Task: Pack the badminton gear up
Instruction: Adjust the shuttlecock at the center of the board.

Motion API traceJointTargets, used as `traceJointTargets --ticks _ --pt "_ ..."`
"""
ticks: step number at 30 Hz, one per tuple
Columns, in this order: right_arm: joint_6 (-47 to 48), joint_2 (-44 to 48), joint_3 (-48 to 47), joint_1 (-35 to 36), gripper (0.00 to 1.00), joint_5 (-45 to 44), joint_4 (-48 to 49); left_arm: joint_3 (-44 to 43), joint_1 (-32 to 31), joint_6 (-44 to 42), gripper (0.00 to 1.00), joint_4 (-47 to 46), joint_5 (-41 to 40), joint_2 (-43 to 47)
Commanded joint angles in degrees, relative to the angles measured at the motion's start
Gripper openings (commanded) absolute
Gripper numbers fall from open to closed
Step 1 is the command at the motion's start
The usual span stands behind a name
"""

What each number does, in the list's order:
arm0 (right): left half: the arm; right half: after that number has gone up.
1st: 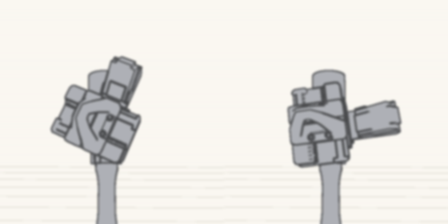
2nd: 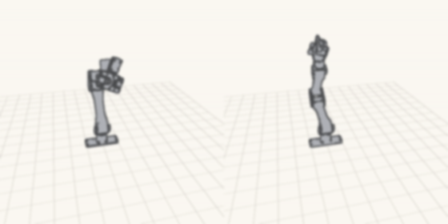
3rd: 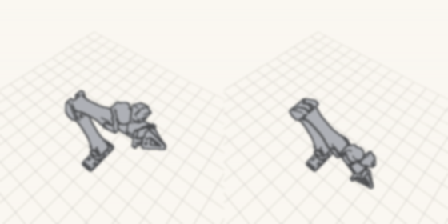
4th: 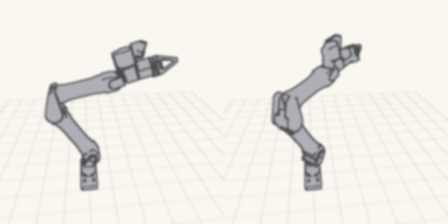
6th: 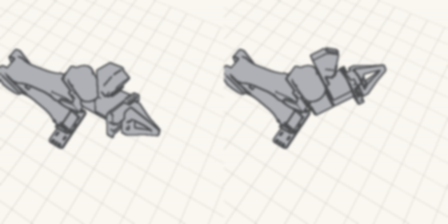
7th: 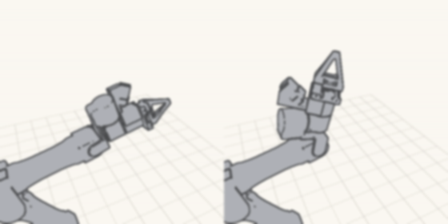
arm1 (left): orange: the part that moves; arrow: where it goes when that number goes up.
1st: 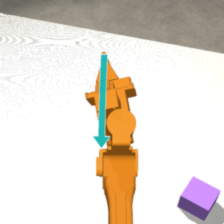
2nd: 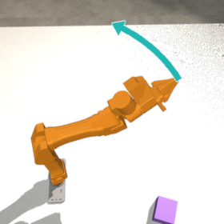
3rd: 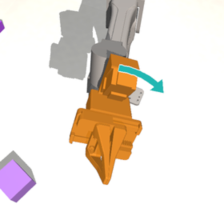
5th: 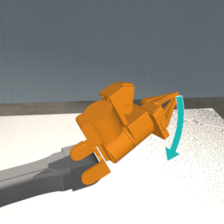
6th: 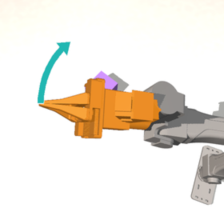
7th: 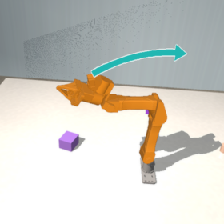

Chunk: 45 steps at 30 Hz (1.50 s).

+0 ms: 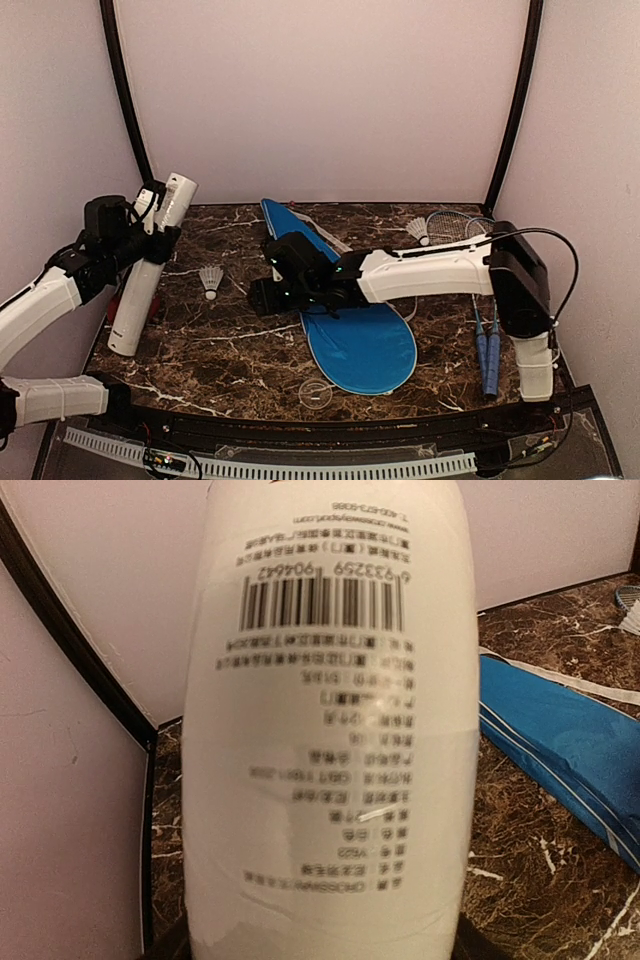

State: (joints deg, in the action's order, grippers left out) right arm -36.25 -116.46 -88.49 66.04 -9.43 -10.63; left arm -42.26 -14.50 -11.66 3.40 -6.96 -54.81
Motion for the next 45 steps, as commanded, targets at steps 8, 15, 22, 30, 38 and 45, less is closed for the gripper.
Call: traceJointTargets --ticks 8,15,22,30,38,45 --pt "3.9 -24.3 -28.5 1.3 0.7 -0.3 0.0 -1.3 0.3 0.4 0.61 -0.7 -1.6 3.3" --pt "7.4 -32.0 -38.2 1.1 0.72 0.6 -0.7 -1.1 0.3 0.6 0.61 -0.8 -0.9 3.4" --pt "9.8 -20.5 -29.4 -1.0 0.7 -8.4 -6.0 -0.6 0.3 0.5 0.62 -1.1 0.5 4.6" --pt "9.0 7.1 0.2 -10.9 0.69 -8.1 -14.6 -0.9 0.3 1.1 0.62 -0.8 2.6 4.2" --pt "21.9 16.9 9.0 -25.2 0.69 -5.7 -26.3 -0.8 0.3 0.9 0.62 -0.8 3.2 3.6" --pt "30.4 9.6 3.0 -35.4 0.69 0.3 -26.8 -0.6 0.3 0.6 0.62 -0.8 3.2 3.2"
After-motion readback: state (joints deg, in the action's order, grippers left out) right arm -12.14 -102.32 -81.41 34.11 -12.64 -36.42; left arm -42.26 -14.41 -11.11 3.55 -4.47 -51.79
